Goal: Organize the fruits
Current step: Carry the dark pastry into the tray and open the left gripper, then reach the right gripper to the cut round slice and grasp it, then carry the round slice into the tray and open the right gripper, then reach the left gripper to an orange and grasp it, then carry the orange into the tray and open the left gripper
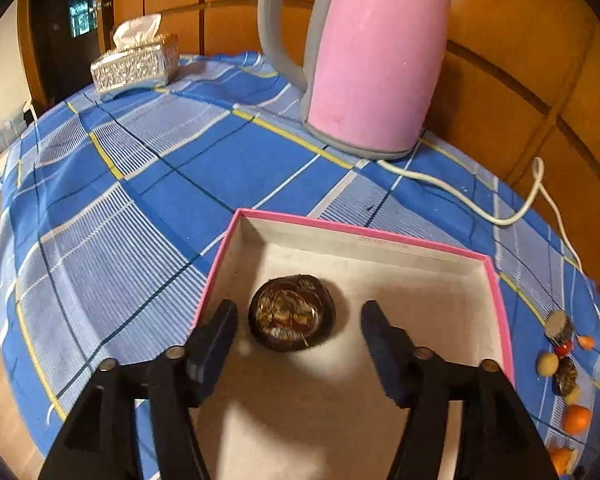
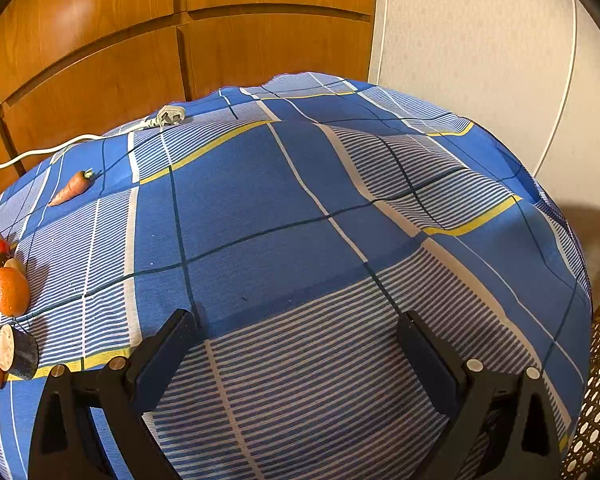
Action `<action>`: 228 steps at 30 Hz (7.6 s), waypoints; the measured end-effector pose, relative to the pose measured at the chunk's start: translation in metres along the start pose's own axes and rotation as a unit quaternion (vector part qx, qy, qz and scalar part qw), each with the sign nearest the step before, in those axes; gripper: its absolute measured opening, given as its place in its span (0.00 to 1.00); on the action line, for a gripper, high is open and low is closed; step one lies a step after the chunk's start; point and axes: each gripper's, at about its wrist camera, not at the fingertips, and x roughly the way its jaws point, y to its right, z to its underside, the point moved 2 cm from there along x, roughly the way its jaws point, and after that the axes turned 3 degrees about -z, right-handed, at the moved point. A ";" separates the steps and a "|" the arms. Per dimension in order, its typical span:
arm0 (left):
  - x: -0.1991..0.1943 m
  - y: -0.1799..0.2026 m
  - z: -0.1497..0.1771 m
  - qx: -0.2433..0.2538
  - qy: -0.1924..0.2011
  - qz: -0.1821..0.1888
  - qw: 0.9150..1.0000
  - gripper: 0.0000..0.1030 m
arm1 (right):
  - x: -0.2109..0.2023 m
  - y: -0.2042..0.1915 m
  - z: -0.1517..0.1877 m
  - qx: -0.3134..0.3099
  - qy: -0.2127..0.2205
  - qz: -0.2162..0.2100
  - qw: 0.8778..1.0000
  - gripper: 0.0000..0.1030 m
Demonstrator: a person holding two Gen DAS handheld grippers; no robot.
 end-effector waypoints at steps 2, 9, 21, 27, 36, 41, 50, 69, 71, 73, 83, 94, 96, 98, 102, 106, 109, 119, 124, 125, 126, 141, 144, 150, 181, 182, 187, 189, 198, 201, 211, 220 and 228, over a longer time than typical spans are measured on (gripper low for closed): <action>-0.013 -0.001 0.005 -0.001 0.007 0.014 1.000 0.71 | 0.000 0.000 0.000 0.000 0.000 0.000 1.000 1.00; -0.063 -0.012 0.038 0.002 0.027 0.053 0.998 0.77 | 0.000 0.000 0.000 0.000 0.000 0.000 1.000 1.00; -0.113 -0.068 0.126 -0.047 0.035 0.035 0.998 0.91 | 0.000 -0.001 0.001 0.001 0.000 -0.010 1.000 1.00; -0.103 -0.077 0.149 -0.054 0.009 0.031 0.998 0.91 | -0.001 -0.001 0.002 0.001 -0.001 -0.012 1.000 1.00; -0.102 -0.076 0.156 -0.051 0.007 0.050 0.997 0.93 | -0.002 -0.003 0.000 -0.002 -0.008 -0.013 1.000 1.00; -0.102 -0.077 0.156 -0.053 0.007 0.055 0.997 0.93 | -0.005 -0.006 -0.002 -0.008 -0.036 -0.023 0.999 0.87; -0.102 -0.076 0.157 -0.052 0.003 0.057 0.997 0.94 | -0.048 -0.086 0.007 -0.130 -0.047 -0.218 0.966 0.57; -0.097 -0.074 0.158 -0.048 -0.008 0.055 0.997 0.94 | -0.042 -0.149 0.020 -0.240 -0.069 -0.242 0.938 0.32; -0.096 -0.074 0.158 -0.047 -0.009 0.055 0.997 0.94 | -0.043 -0.146 0.016 -0.235 -0.068 -0.242 0.939 0.32; -0.096 -0.073 0.158 -0.046 -0.010 0.055 0.997 0.94 | -0.049 -0.143 0.012 -0.232 -0.064 -0.249 0.938 0.32; -0.094 -0.073 0.159 -0.044 -0.014 0.056 0.997 0.95 | -0.108 -0.188 0.012 -0.300 -0.048 -0.353 0.885 0.32; -0.092 -0.069 0.162 -0.038 -0.014 0.060 0.997 1.00 | -0.154 -0.318 0.078 -0.452 -0.070 -0.415 0.787 0.32; -0.090 -0.068 0.164 -0.033 -0.019 0.059 0.998 1.00 | -0.150 -0.336 0.084 -0.465 -0.072 -0.408 0.782 0.32; -0.089 -0.067 0.165 -0.032 -0.021 0.058 0.998 1.00 | -0.146 -0.356 0.090 -0.476 -0.074 -0.400 0.780 0.32; -0.086 -0.067 0.166 -0.031 -0.027 0.052 0.998 1.00 | -0.135 -0.381 0.095 -0.488 -0.072 -0.384 0.781 0.33; -0.085 -0.066 0.167 -0.028 -0.028 0.051 0.998 1.00 | -0.130 -0.385 0.095 -0.479 -0.067 -0.379 0.789 0.33; -0.086 -0.065 0.168 -0.027 -0.027 0.051 0.998 1.00 | -0.135 -0.380 0.093 -0.468 -0.061 -0.389 0.791 0.33; -0.088 -0.062 0.167 -0.021 -0.024 0.052 0.998 1.00 | -0.158 -0.331 0.069 -0.395 -0.022 -0.408 0.822 0.38; -0.088 -0.060 0.167 -0.015 -0.026 0.050 0.998 1.00 | -0.152 -0.281 0.048 -0.352 -0.001 -0.385 0.853 0.40; -0.088 -0.059 0.167 -0.014 -0.025 0.050 0.998 1.00 | -0.150 -0.272 0.044 -0.345 0.002 -0.378 0.859 0.40; -0.089 -0.059 0.167 -0.014 -0.024 0.050 0.998 1.00 | -0.146 -0.258 0.040 -0.333 0.005 -0.368 0.868 0.40; -0.096 -0.059 0.163 -0.005 -0.008 0.043 0.999 1.00 | -0.037 -0.068 -0.007 -0.109 0.005 -0.119 0.987 0.49; -0.102 -0.058 0.160 -0.003 0.005 0.041 0.999 1.00 | -0.024 -0.051 -0.010 -0.085 0.000 -0.093 0.992 0.49; -0.115 -0.052 0.153 0.013 0.021 0.053 0.998 1.00 | -0.007 -0.042 -0.003 -0.068 -0.009 -0.075 0.995 0.49; -0.127 0.165 0.128 0.242 -0.042 0.237 0.940 0.99 | -0.007 -0.027 0.001 -0.011 0.019 -0.069 0.997 0.63; -0.124 0.171 0.130 0.252 -0.046 0.240 0.936 0.98 | -0.007 -0.028 0.001 -0.014 0.019 -0.066 0.998 0.63; -0.097 0.208 0.143 0.283 -0.080 0.229 0.928 0.79 | -0.005 -0.034 0.002 -0.030 0.016 -0.060 0.998 0.69; -0.087 0.219 0.147 0.292 -0.087 0.222 0.926 0.73 | -0.005 -0.033 0.002 -0.031 0.016 -0.061 0.998 0.70; -0.063 0.245 0.164 0.322 -0.044 0.212 0.922 0.58 | -0.003 -0.036 0.002 -0.037 0.018 -0.050 0.998 0.70; -0.065 0.247 0.172 0.345 -0.016 0.208 0.915 0.55 | -0.003 -0.037 0.003 -0.039 0.018 -0.047 0.998 0.71; -0.071 0.237 0.170 0.340 -0.014 0.234 0.911 0.38 | -0.003 -0.038 0.002 -0.042 0.018 -0.045 0.998 0.71; -0.093 0.202 0.164 0.287 -0.029 0.267 0.920 0.38 | -0.003 -0.038 0.002 -0.041 0.018 -0.045 0.998 0.71; -0.123 0.161 0.154 0.243 -0.015 0.288 0.926 0.38 | -0.003 -0.038 0.002 -0.042 0.018 -0.045 0.998 0.71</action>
